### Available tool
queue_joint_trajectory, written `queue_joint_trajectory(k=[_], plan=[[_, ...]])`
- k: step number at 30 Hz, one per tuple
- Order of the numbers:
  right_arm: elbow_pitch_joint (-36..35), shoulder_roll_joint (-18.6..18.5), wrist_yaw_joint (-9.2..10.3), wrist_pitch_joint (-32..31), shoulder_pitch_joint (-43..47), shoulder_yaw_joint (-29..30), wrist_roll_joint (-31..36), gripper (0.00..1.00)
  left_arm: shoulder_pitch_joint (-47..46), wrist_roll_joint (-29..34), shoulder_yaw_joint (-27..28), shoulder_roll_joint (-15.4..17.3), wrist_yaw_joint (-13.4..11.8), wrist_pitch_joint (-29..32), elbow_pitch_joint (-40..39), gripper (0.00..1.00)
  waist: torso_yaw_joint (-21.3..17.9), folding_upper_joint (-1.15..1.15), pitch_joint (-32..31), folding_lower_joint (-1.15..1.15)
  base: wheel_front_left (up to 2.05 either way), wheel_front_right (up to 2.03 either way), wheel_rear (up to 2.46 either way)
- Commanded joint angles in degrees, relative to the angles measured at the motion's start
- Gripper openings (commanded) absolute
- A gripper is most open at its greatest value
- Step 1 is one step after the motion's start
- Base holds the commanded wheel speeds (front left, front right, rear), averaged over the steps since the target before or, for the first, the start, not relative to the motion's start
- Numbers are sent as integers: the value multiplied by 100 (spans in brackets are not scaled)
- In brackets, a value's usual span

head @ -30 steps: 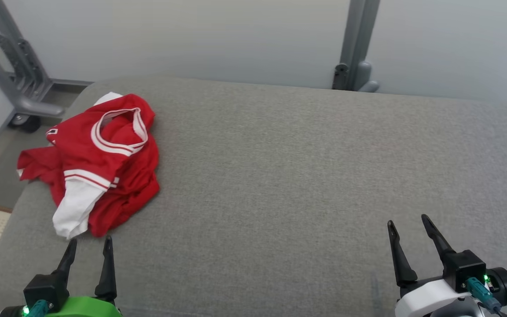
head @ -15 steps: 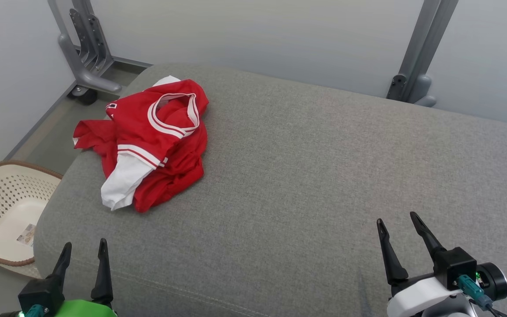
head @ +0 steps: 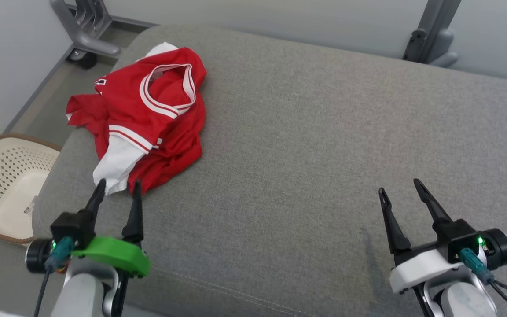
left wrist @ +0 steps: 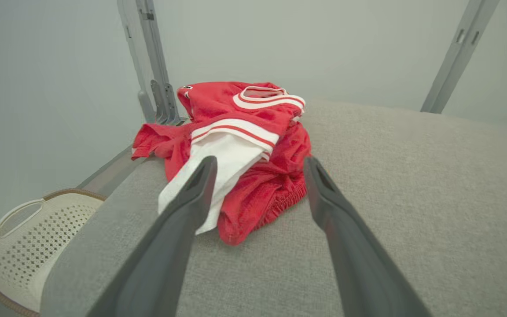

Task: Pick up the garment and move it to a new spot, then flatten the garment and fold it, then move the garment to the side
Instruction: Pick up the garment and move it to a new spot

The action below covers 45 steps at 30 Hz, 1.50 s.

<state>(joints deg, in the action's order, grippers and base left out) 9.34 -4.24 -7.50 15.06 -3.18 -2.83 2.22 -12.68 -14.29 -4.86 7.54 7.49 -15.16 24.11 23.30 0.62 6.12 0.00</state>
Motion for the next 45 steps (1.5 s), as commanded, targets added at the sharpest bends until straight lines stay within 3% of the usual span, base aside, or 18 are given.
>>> queue_joint_trajectory(k=[1,11,27,28,29,31,45], plan=[[-37,-68,2,18,-140,-6,54,100,-327,-50,-156,59,-1,9,165,100,-84,-62,455,0,0,0,0],[-322,-73,2,18,-710,-95,94,100,-2274,-184,-521,477,-3,148,1805,100,-655,-62,1374,0,0,0,0],[-545,41,2,18,-992,-208,44,100,-3328,-306,-558,1000,-63,707,3764,100,-1321,-62,1567,0,0,0,0],[-549,42,2,18,-995,-203,39,100,-3347,-307,-572,1010,-59,735,3853,79,-1353,-62,1567,0,0,0,0],[-553,47,2,18,-993,-189,27,100,-3360,-310,-588,1030,-54,741,3933,42,-1382,-62,1564,0,0,0,0],[-552,60,2,18,-961,-161,27,100,-3377,-325,-611,1059,-44,740,4079,0,-1425,-62,1542,0,0,0,0],[-438,120,2,18,-662,-49,-79,100,-3263,-468,-880,981,-1,156,4030,0,-1499,-62,897,0,0,0,0]])
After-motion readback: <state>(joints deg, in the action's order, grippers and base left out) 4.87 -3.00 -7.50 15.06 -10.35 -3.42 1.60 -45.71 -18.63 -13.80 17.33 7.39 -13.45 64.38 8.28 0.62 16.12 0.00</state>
